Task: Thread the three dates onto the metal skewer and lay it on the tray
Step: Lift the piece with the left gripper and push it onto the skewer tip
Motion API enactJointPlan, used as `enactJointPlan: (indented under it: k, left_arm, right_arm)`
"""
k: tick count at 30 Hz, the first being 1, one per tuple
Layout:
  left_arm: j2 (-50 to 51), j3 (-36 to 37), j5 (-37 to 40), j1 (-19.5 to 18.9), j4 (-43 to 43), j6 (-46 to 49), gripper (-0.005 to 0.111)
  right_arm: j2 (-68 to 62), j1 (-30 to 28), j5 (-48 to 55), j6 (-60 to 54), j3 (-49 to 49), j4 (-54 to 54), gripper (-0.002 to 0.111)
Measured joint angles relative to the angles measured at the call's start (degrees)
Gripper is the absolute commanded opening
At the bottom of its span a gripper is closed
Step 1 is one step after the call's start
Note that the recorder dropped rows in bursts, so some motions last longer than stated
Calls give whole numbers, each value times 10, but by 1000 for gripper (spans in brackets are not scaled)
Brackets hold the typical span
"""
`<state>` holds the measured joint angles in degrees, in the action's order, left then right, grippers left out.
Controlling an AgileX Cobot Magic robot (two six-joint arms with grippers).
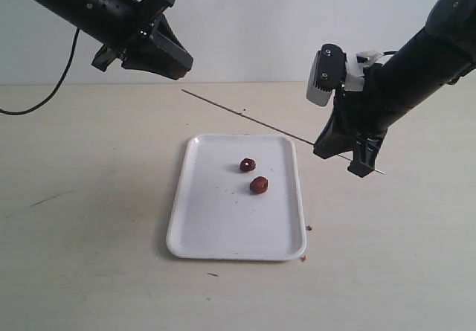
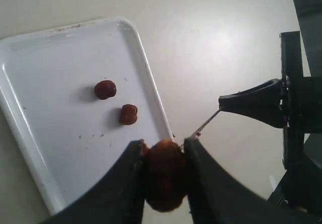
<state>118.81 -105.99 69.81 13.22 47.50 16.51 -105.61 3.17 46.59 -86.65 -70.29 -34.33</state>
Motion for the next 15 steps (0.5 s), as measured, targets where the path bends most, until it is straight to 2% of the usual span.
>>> enactJointPlan:
  k: [15]
  left_arm:
    - [0,0,1,3,-5,0,27]
  right_arm:
    - [0,-7,-23,11,0,-9,0]
